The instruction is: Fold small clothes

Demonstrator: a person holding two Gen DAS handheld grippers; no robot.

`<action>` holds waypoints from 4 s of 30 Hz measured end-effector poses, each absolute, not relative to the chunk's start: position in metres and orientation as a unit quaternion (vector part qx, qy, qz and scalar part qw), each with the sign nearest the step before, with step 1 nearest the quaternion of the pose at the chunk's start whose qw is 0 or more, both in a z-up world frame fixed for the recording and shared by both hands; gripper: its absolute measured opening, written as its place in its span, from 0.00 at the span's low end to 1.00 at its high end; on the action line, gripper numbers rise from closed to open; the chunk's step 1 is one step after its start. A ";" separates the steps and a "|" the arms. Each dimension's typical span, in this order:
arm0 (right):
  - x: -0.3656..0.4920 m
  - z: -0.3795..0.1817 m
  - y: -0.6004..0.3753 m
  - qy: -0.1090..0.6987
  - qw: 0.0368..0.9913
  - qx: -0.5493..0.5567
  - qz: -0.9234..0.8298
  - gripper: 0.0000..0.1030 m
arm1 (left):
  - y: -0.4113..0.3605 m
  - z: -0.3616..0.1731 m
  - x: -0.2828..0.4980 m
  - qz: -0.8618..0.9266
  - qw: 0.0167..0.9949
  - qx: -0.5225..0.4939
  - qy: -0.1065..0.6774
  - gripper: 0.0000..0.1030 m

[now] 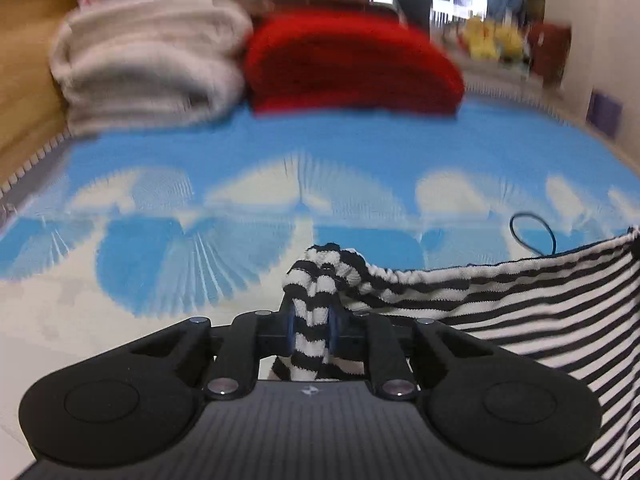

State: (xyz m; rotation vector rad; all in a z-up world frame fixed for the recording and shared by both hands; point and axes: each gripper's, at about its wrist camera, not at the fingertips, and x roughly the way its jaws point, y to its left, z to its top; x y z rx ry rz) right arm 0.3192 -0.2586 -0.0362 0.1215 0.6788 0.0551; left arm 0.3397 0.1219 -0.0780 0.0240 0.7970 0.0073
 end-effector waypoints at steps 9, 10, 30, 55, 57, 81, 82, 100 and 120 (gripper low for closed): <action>0.354 -0.102 -0.229 0.444 0.894 -0.053 0.011 0.17 | 0.146 -0.115 0.368 0.020 0.854 -0.065 0.516 0.61; 0.353 -0.102 -0.229 0.443 0.894 -0.059 0.010 0.25 | 0.153 -0.111 0.366 0.020 0.854 -0.076 0.515 0.61; 0.325 -0.076 -0.315 0.430 0.897 0.098 0.026 0.47 | 0.178 -0.110 0.355 0.006 0.857 -0.136 0.496 0.45; 0.282 -0.022 -0.336 0.429 0.890 0.153 -0.024 0.31 | 0.201 -0.027 0.280 0.017 0.864 -0.172 0.472 0.23; 0.257 -0.011 -0.347 0.432 0.885 0.175 -0.015 0.37 | 0.202 -0.016 0.252 -0.003 0.867 -0.167 0.470 0.26; 0.178 -0.081 -0.336 0.563 0.812 0.154 -0.007 0.24 | 0.218 -0.117 0.209 0.007 0.777 -0.199 0.597 0.36; 0.177 -0.079 -0.336 0.557 0.816 0.152 -0.004 0.14 | 0.216 -0.118 0.209 0.005 0.778 -0.190 0.599 0.33; 0.169 -0.078 -0.343 0.574 0.805 0.141 -0.040 0.07 | 0.203 -0.101 0.199 0.070 0.811 -0.033 0.580 0.07; 0.181 -0.077 -0.303 0.563 0.824 0.054 0.021 0.16 | 0.090 -0.101 0.236 -0.060 0.837 -0.010 0.543 0.31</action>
